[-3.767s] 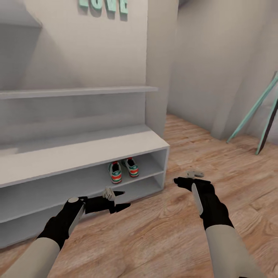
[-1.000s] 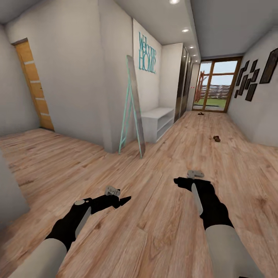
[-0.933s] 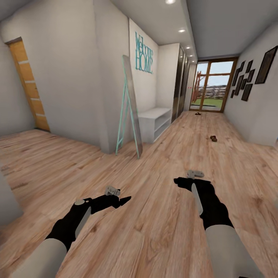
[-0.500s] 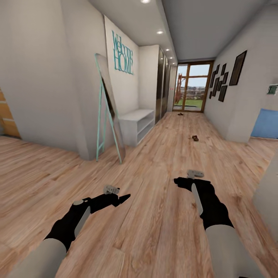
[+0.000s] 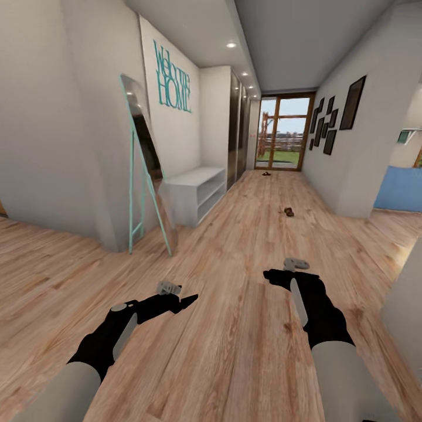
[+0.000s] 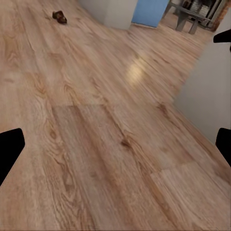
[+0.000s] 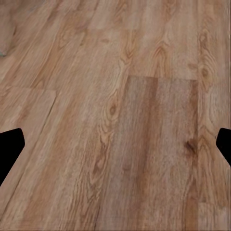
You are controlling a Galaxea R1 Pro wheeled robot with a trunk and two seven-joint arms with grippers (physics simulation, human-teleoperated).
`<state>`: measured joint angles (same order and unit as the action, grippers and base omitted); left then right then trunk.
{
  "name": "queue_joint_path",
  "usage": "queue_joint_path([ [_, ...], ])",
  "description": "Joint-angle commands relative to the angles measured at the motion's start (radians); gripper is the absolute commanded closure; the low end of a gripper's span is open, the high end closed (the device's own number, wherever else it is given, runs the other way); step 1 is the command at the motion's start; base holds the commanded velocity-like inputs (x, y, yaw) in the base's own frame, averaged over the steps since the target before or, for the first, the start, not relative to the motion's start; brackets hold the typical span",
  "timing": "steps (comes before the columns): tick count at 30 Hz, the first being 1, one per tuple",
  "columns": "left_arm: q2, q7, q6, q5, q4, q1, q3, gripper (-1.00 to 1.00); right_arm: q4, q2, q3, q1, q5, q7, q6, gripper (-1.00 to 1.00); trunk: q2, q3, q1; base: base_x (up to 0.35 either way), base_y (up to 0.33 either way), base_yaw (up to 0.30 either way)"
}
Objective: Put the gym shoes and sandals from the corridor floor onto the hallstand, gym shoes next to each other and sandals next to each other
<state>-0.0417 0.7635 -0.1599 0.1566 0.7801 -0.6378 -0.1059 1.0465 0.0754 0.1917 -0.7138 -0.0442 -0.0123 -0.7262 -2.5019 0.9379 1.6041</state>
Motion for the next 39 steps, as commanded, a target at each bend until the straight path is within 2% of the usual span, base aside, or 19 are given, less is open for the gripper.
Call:
queue_joint_path([
  [1,-0.001,0.000,-0.010,0.011,0.001,0.000,-0.003,-1.00,0.001,0.001,0.002,-0.001,-0.004,-0.001,-0.005,-1.00,0.000,0.001,0.000,0.340,-0.147,-0.246],
  [17,-0.001,0.000,-0.010,0.011,0.001,0.000,-0.002,-1.00,0.001,0.001,0.003,-0.001,-0.001,-0.002,-0.005,-1.00,0.000,0.001,0.000,0.343,-0.097,-0.280],
  [30,-0.002,0.000,-0.010,0.011,0.001,0.000,0.000,-1.00,0.000,0.001,0.002,-0.001,-0.008,-0.002,-0.005,-1.00,0.000,0.001,0.000,0.347,-0.001,-0.019],
  [39,-0.003,-0.016,-0.009,0.011,-0.014,0.000,0.045,-1.00,0.000,0.001,0.002,-0.001,-0.008,-0.002,-0.005,-1.00,0.000,0.001,0.000,0.347,0.000,0.000],
])
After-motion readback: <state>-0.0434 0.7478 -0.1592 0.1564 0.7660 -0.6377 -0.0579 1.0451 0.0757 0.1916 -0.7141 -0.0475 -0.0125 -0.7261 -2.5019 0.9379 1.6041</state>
